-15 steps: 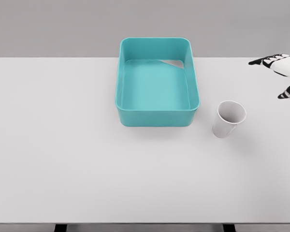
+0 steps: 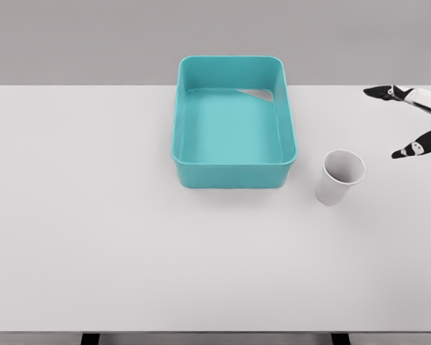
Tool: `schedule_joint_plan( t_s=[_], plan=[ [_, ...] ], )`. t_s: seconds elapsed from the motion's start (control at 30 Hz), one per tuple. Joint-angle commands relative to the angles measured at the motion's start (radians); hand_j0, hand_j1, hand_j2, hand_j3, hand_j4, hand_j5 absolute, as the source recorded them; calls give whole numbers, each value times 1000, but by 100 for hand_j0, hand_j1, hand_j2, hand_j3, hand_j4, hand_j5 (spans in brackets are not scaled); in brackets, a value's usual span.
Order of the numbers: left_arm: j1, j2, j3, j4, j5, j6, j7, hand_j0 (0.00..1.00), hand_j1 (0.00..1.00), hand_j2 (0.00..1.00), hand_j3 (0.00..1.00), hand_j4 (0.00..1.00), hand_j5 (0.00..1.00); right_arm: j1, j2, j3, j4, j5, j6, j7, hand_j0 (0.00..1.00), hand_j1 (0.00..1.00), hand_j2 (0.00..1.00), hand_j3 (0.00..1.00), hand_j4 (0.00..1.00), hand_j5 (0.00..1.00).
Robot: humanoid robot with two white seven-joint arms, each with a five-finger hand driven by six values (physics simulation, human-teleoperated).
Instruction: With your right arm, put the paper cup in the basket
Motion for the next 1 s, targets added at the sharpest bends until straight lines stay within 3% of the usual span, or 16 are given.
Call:
schedule_joint_plan(
  t_s=[0.0, 0.27, 0.67, 0.97],
  plan=[
    [0, 0, 0, 0, 0, -1, 0, 100, 100, 100, 100, 100, 100, 0, 5, 12, 27, -47, 7, 6, 100, 100, 100, 100, 100, 100],
    [0, 0, 0, 0, 0, 0, 0, 100, 100, 100, 100, 100, 100, 87, 22, 33, 67, -50, -5, 6, 100, 100, 100, 100, 100, 100],
    [0, 0, 0, 0, 0, 0, 0, 100, 100, 100, 100, 100, 100, 89, 157, 33, 133, -36, 1, 6, 100, 100, 100, 100, 100, 100],
    [0, 0, 0, 0, 0, 0, 0, 100, 100, 100, 100, 100, 100, 87, 164, 48, 130, -36, -2, 6, 100, 100, 100, 100, 100, 100]
  ],
)
